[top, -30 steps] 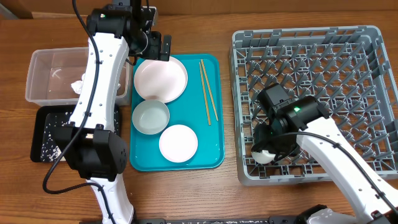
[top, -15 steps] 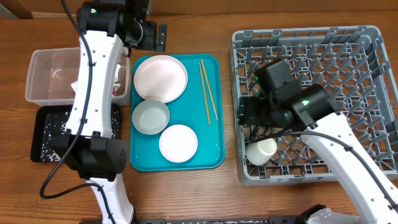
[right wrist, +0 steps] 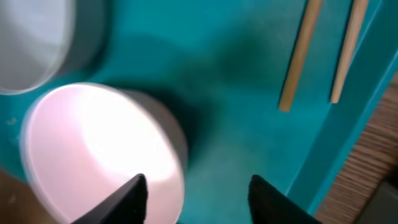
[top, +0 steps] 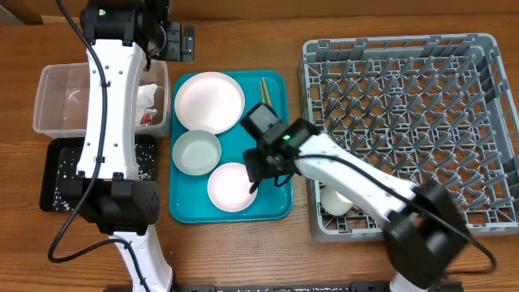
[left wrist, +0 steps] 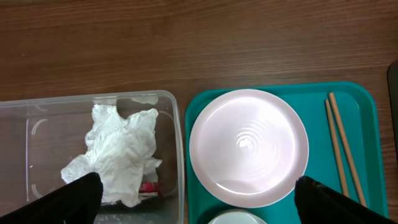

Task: Sort waste into correct bins and load items into the dishwasher
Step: 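Reach the right gripper to the pink bowl and grasp it, then carry the pink bowl into the rack's back corner with the right gripper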

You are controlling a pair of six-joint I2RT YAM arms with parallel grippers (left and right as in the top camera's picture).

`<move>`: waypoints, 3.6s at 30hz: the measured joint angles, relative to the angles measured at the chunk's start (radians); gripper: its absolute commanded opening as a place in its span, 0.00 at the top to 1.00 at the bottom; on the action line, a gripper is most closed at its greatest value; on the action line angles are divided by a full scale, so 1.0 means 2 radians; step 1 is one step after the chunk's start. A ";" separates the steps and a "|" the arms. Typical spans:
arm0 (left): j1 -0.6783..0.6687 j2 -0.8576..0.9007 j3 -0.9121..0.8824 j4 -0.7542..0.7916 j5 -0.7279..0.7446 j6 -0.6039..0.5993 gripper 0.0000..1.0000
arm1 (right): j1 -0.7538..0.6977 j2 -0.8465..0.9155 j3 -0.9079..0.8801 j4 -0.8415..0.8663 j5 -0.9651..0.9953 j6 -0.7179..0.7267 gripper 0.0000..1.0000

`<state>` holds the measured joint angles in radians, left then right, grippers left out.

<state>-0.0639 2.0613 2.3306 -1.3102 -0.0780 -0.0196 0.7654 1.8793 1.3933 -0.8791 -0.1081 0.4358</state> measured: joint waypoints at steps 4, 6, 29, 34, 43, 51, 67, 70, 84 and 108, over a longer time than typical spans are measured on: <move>0.000 0.000 0.000 0.000 -0.003 0.000 0.00 | -0.002 0.039 0.000 0.014 -0.012 -0.011 0.81; 0.000 0.000 0.000 0.000 -0.005 0.000 0.00 | -0.005 0.047 0.000 0.019 -0.017 -0.017 0.87; 0.000 0.000 0.000 0.000 -0.005 0.000 0.00 | -0.072 -0.094 0.127 -0.063 0.377 -0.031 0.96; 0.000 0.000 0.000 0.000 -0.005 0.000 0.00 | -0.121 -0.077 0.128 0.041 0.498 -0.084 0.96; 0.000 0.000 0.000 0.000 -0.005 0.000 0.00 | -0.181 0.035 0.124 0.145 0.608 -0.182 0.96; 0.000 0.000 0.000 0.000 -0.005 0.000 0.00 | -0.182 0.084 0.124 0.141 0.643 -0.204 0.96; 0.000 0.000 0.000 0.000 -0.005 0.000 0.00 | -0.143 0.099 0.124 0.093 0.669 -0.204 0.76; 0.000 0.000 0.000 0.000 -0.005 0.000 0.00 | -0.131 0.099 0.124 0.074 0.649 -0.201 0.63; 0.000 0.000 0.000 0.000 -0.005 0.000 0.00 | -0.075 0.100 0.133 -0.024 0.568 -0.129 0.25; 0.000 0.000 0.000 0.000 -0.006 0.000 0.00 | -0.417 0.101 0.281 -0.041 -0.016 -0.034 0.38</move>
<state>-0.0639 2.0613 2.3306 -1.3098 -0.0910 -0.0196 -0.0689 2.0811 1.9560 -0.9615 -0.1410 0.3672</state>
